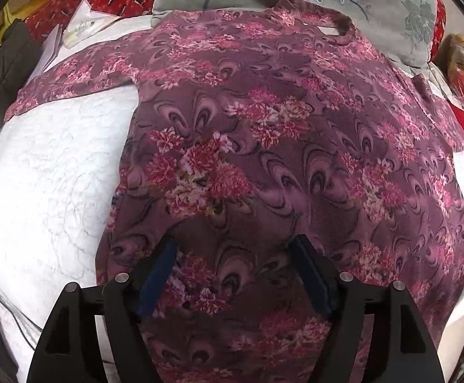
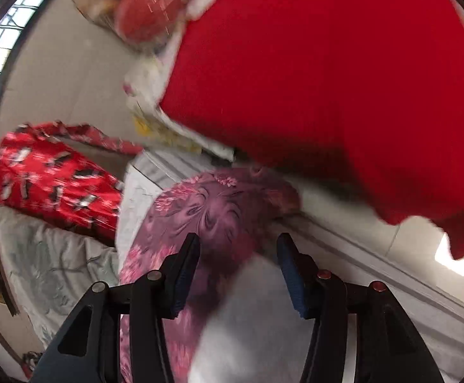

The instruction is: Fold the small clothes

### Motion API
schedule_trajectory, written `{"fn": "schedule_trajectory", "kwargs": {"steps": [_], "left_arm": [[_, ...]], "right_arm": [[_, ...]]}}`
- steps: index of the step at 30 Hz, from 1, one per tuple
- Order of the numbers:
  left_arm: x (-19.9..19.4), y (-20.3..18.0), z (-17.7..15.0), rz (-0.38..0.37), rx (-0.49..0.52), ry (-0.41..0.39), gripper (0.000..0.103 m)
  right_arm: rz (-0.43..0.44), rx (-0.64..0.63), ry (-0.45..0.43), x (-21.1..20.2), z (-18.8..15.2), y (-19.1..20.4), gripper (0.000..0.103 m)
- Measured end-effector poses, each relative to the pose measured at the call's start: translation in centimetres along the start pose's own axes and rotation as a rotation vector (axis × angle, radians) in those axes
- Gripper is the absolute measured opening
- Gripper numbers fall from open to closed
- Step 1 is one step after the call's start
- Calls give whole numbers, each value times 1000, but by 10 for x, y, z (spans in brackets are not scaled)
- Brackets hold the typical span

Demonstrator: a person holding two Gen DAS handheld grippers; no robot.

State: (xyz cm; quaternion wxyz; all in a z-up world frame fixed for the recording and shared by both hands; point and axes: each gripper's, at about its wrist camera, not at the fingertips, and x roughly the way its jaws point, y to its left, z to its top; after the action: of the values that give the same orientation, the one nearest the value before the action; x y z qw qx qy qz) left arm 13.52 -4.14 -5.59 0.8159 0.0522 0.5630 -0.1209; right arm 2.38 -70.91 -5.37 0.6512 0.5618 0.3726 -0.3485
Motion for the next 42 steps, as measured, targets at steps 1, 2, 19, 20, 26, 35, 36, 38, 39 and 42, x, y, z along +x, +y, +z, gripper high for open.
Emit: {"fn": "schedule_trajectory", "kwargs": {"steps": [1,2,19,20,26,35,36,38,39,42], "left_arm": [[0,1,2,-3,-4,2,74],[0,1,3,-8,-9,2,73],[26,-1,85,-33,-102,-105,71],[31,0,85,-41,-115,-91,71],[38,7,88,-77,-135,-94,71],[26,24,87,-166,-155,-91,71],[24,27,87,-177,-160,-92,71],[21,34,87,-195,-171,-97,71],[19,38,87,-206,-175,-101,71],[11,52,87,-222,-182,-117,71]], "right_arm": [[8,8,-11,9,1,4,60],[42,32,-16,14,5,3,60],[-37,-133,-337,-67,17,43,8],[-27,-164,-343,-72,11,51,8],[56,-372,-246,-71,-40,110,8],[164,-601,-6,-28,-184,194,8],[169,-624,17,-23,-200,202,8],[176,-678,68,-13,-240,220,8],[180,-708,95,-7,-260,229,8],[185,-782,159,6,-316,252,8]]}}
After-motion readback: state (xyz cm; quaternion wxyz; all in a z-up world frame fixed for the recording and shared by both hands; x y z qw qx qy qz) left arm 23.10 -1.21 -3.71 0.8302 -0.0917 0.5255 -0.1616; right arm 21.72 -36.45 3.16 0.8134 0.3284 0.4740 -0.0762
